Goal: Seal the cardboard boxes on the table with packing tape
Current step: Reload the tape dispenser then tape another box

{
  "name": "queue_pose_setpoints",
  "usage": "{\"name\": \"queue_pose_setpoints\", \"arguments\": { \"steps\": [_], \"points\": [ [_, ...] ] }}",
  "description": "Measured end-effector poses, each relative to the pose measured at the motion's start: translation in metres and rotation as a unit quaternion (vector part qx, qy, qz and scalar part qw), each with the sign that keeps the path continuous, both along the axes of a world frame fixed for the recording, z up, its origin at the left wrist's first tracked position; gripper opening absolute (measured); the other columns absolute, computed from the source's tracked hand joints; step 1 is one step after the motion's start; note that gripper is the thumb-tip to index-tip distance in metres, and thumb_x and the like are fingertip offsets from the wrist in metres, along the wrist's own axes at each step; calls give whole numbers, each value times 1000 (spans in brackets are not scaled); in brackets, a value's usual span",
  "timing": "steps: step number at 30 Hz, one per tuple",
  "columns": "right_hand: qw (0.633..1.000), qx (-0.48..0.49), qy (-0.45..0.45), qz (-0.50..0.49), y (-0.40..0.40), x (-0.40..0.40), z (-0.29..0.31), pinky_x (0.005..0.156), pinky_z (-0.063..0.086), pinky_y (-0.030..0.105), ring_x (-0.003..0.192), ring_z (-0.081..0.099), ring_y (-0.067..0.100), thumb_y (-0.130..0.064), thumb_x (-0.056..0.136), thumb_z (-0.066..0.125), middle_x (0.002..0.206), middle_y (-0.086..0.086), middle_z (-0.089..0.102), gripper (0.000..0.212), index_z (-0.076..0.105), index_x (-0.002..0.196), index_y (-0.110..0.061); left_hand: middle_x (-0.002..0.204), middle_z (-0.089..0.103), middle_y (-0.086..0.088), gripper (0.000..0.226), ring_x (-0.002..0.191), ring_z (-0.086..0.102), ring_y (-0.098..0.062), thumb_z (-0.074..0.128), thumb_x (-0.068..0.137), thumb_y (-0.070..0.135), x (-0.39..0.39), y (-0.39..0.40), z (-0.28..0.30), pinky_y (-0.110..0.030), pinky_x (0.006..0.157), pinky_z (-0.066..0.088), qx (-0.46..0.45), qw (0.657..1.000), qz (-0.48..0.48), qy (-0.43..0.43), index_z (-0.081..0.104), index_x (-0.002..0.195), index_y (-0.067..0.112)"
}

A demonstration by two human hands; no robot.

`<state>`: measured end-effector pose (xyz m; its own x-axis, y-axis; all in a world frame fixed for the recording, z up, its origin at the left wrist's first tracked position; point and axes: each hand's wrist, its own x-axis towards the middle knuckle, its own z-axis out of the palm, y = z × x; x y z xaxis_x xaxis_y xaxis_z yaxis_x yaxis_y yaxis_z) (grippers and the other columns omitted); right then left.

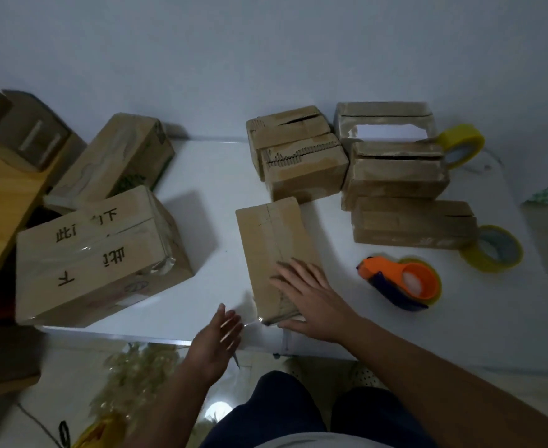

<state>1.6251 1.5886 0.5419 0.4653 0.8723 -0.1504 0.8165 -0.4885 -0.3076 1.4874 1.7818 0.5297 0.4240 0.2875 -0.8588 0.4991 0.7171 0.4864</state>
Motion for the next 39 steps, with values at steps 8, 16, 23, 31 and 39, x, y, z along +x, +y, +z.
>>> {"name": "queue_pose_setpoints", "arguments": {
  "steps": [8,16,23,31,39],
  "points": [
    [992,-42,-99,-68,10,-21,-23,117,15,53,149,10,28,-72,93,26,163,3,12,77,23,154,-25,100,74,1,35,108,63,-14,60,93,44,-22,-13,3,-36,104,39,-59,998,-6,-27,71,110,15],
    [991,-43,-97,-85,12,-24,-25,118,15,53,150,9,28,-71,91,35,163,2,10,77,21,154,-28,94,72,-1,9,100,63,-17,63,94,18,-13,-21,4,-35,101,41,42,998,-6,-50,71,94,13],
    [991,-29,-106,-80,10,-24,-26,117,17,52,149,12,28,-70,92,33,163,1,12,76,21,154,-28,92,67,-2,10,92,58,-15,61,97,16,-5,-38,-1,-27,86,44,208,975,-16,-73,67,92,9],
    [990,-25,-114,-76,11,-24,-27,118,14,51,149,14,28,-67,92,35,162,0,14,74,23,154,-28,95,66,-9,6,91,58,-14,58,98,10,13,-46,-12,-29,85,44,247,966,-43,-61,62,95,6],
    [989,-24,-120,-87,15,-25,-26,116,17,53,148,18,30,-66,93,34,161,2,18,72,26,153,-26,102,65,-4,14,93,55,-14,49,103,17,18,-56,-19,-26,81,44,236,968,-43,-67,60,103,9]
  ]
}}
